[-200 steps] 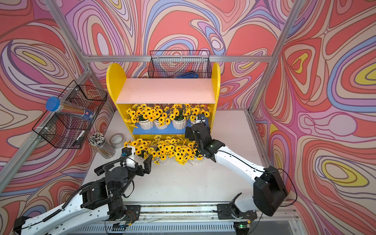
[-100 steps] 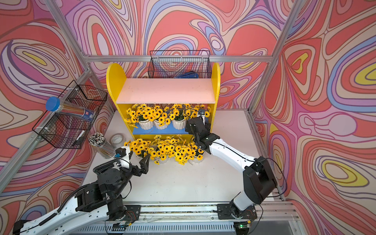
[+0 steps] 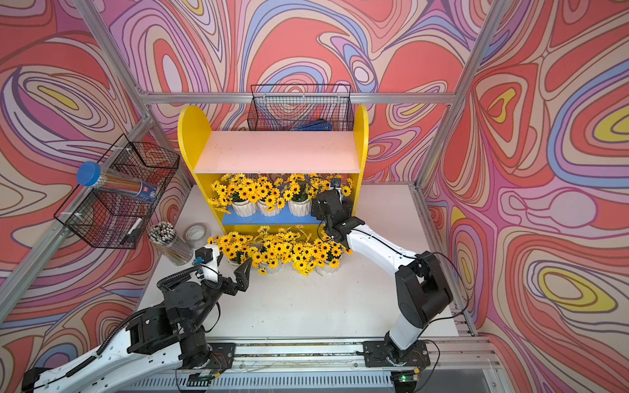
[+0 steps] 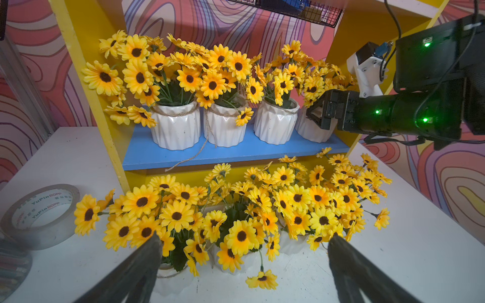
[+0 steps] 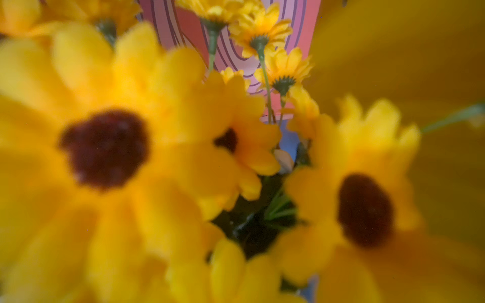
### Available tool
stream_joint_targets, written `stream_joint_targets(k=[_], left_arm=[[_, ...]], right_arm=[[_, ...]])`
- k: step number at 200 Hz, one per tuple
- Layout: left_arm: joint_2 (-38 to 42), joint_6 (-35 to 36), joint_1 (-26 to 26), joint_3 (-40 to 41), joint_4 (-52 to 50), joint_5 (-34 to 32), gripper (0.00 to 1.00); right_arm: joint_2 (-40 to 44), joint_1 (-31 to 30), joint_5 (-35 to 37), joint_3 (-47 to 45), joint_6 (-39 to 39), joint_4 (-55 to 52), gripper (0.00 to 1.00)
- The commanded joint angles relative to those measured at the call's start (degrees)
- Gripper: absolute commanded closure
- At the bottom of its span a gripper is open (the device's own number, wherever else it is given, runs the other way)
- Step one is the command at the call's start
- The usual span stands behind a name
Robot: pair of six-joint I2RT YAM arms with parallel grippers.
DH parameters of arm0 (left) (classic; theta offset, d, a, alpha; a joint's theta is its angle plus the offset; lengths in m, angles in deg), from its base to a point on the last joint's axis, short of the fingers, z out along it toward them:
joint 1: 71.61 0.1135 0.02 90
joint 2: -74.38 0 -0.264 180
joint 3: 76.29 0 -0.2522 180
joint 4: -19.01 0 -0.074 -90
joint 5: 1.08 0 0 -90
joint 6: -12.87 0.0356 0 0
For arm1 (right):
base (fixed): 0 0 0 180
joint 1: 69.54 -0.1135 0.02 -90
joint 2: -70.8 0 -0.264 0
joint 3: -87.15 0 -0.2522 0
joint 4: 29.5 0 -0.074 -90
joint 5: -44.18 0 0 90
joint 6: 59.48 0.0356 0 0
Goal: Take the sunflower pots off the shelves
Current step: Pick up the sunflower pot from the shelf.
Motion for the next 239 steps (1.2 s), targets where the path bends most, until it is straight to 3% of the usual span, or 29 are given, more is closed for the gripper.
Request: stream_joint_targets(k=[1,117,155,239], left_arm=[[0.0,0.3,0.3,0.4,1.6,0.1,0.00],[-0.3,0.7,0.3,0.5,1.6,0.3,0.00],[-0.2,0.8,0.3,0.5,1.6,0.2,0.00],[-0.1,1.4,0.3,0.5,1.8,-0.2,0.00]], right_arm=[[-1.0,0.7,-0.5,2.3,-2.4,1.2,0.02],[-2.1,2.3,-4.5,2.1,-3.6,3.5,0.13],[-3.0,2.3,-4.9,2.9,-4.6,3.1,0.11],[0.3,2.4,-5.2,-0.4,-6.4,5.4,0.50]])
